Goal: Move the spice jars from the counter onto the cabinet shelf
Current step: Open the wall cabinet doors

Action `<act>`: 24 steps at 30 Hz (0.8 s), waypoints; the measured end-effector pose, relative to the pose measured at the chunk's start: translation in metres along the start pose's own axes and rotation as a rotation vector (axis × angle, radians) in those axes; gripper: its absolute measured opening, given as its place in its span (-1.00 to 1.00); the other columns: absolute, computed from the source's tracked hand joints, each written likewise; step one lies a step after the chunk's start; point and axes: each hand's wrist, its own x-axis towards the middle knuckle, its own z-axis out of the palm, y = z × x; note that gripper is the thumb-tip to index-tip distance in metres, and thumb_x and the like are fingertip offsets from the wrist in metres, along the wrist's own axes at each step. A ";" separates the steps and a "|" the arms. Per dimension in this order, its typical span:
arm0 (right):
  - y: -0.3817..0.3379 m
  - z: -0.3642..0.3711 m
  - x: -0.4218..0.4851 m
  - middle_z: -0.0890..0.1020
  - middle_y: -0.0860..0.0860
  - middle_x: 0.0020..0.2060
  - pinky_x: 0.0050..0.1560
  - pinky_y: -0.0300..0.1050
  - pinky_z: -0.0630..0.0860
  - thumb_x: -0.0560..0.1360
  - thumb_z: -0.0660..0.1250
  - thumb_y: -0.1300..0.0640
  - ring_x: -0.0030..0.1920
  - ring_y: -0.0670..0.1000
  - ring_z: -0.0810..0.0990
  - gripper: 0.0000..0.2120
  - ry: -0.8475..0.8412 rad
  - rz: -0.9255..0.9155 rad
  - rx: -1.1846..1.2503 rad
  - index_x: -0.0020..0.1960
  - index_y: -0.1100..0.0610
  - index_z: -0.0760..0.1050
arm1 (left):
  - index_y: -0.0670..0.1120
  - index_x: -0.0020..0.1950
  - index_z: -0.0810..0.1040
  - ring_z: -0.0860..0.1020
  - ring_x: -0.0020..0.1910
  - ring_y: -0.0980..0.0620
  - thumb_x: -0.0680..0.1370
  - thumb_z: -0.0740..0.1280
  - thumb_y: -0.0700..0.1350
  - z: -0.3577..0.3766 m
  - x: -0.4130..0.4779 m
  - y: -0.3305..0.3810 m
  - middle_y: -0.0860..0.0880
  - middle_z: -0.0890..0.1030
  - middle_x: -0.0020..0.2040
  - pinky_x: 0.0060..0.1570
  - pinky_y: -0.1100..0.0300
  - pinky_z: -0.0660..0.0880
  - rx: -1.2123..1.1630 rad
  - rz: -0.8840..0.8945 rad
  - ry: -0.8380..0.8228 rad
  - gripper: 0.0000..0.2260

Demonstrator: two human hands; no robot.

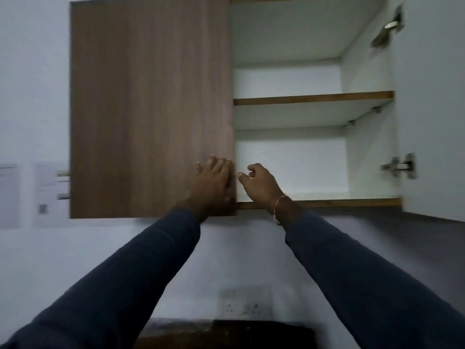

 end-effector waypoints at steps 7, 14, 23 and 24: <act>0.007 0.067 0.031 0.53 0.14 0.28 0.27 0.00 0.47 0.52 0.29 0.08 0.25 0.19 0.53 -0.47 -0.004 0.061 0.267 0.43 0.16 0.25 | -0.11 0.56 0.05 0.07 0.54 -0.10 0.55 0.23 -0.03 -0.004 -0.028 -0.040 -0.10 0.09 0.57 0.45 -0.18 0.09 -0.074 -0.052 -0.147 -0.37; 0.005 0.055 -0.001 0.58 0.07 0.16 0.11 -0.15 0.48 0.59 0.25 0.17 0.12 0.03 0.56 -0.65 0.059 -0.143 0.260 0.36 0.20 0.37 | -0.04 0.57 -0.02 -0.08 0.56 -0.14 0.60 0.02 0.24 -0.011 -0.033 -0.019 -0.12 -0.09 0.59 0.45 -0.32 -0.06 -0.234 -0.241 -0.039 -0.37; -0.052 0.060 -0.094 0.65 0.08 0.04 0.09 -0.13 0.55 0.63 0.21 0.08 0.11 0.03 0.62 -0.72 0.125 -0.229 0.615 0.20 0.23 0.54 | -0.05 0.51 0.11 0.36 0.34 -0.19 0.35 0.41 0.22 -0.082 -0.043 0.010 -0.17 0.30 0.41 0.25 -0.15 0.44 -0.614 -0.579 0.258 -0.15; -0.057 0.066 -0.103 0.65 0.02 0.00 0.02 -0.13 0.55 0.58 0.28 0.12 0.03 -0.01 0.63 -0.78 0.124 -0.295 0.583 0.16 0.19 0.55 | -0.06 0.50 0.13 0.42 0.29 -0.16 0.37 0.40 0.19 -0.092 -0.050 0.007 -0.16 0.36 0.36 0.22 -0.10 0.48 -0.574 -0.570 0.283 -0.18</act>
